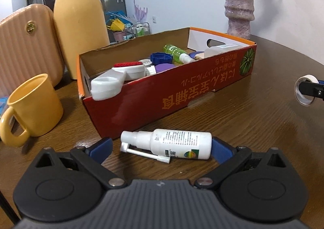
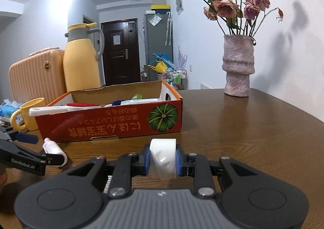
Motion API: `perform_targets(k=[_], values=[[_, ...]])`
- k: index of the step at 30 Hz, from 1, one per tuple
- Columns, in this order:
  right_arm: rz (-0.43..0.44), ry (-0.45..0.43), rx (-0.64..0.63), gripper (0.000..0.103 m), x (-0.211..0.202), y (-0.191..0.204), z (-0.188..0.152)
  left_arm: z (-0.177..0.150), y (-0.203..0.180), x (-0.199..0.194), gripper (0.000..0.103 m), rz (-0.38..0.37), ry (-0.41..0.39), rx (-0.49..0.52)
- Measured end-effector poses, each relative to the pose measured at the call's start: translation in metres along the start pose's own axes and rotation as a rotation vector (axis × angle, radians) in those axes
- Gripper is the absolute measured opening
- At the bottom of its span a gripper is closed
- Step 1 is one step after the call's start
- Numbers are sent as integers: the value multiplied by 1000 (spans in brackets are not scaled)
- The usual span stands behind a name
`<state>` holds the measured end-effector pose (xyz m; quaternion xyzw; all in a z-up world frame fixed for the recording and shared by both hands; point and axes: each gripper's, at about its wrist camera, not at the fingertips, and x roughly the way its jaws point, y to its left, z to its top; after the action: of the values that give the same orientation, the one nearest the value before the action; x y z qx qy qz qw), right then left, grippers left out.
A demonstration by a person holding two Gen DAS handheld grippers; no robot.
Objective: Organize rigid objects
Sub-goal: 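Grasp the white spray bottle with the left gripper while the right gripper holds the tape roll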
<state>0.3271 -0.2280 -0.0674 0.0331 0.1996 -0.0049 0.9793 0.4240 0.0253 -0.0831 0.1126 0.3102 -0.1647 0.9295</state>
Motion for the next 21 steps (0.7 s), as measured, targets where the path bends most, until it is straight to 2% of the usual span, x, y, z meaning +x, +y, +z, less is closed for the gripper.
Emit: perform_targets(k=[5, 9, 14, 15, 21], values=[[-13, 3, 20, 23, 3, -3, 1, 3, 6, 9, 103, -23, 18, 1], [-15, 4, 23, 23, 6, -2, 1, 6, 14, 17, 103, -48, 48, -35], [-16, 8, 28, 23, 9, -2, 2, 8, 18, 16, 100, -41, 38, -60], [-16, 10, 29, 23, 10, -2, 2, 8, 18, 16, 98, -41, 41, -54], [-13, 3, 35, 23, 10, -2, 3, 6, 16, 13, 97, -26, 34, -31]])
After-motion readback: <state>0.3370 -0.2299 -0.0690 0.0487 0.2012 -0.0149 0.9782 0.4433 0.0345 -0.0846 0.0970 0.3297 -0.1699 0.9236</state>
